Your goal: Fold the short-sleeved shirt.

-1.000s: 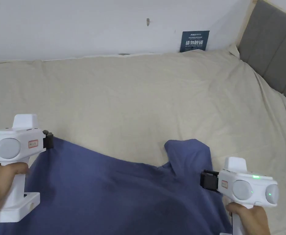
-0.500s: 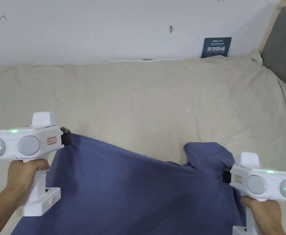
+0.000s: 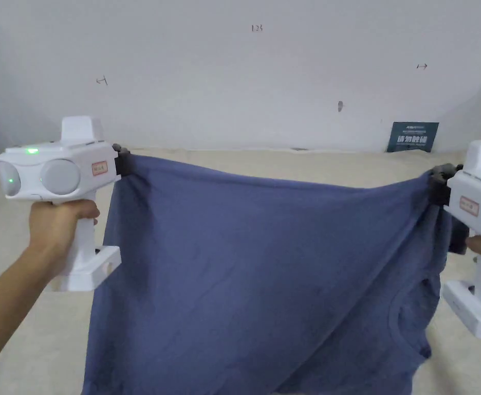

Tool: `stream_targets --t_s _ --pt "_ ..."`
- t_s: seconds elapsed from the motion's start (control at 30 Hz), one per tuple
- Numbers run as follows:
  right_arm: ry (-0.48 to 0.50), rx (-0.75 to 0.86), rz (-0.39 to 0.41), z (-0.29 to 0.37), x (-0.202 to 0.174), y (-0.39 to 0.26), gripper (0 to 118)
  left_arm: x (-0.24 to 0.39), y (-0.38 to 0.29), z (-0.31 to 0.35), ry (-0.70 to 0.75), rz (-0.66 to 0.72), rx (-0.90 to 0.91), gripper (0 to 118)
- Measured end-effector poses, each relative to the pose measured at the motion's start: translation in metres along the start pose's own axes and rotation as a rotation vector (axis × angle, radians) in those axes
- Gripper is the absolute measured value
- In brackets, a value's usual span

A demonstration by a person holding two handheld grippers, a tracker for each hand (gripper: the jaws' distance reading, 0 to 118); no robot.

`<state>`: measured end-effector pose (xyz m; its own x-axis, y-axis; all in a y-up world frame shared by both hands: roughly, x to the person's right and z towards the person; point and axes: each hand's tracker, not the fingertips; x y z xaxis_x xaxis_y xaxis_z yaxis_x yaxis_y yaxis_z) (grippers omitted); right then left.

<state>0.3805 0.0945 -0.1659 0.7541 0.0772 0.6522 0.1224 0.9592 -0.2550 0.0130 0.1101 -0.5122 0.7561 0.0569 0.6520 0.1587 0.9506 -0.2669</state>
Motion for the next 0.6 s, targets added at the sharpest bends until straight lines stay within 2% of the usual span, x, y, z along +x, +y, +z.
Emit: stream_targets --t_s 0.17,0.33,0.6 --pt "0.028 0.149 -0.036 0.002 -0.002 0.079 9 -0.005 0.066 0.011 0.048 0.012 0.121 5" --pt "0.038 0.247 -0.015 -0.006 -0.005 0.131 9 -0.007 0.111 0.005 0.094 0.046 0.217 5" --pt "0.038 0.334 0.030 -0.027 -0.008 0.159 9 -0.008 0.135 -0.026 0.117 0.082 0.297 5"
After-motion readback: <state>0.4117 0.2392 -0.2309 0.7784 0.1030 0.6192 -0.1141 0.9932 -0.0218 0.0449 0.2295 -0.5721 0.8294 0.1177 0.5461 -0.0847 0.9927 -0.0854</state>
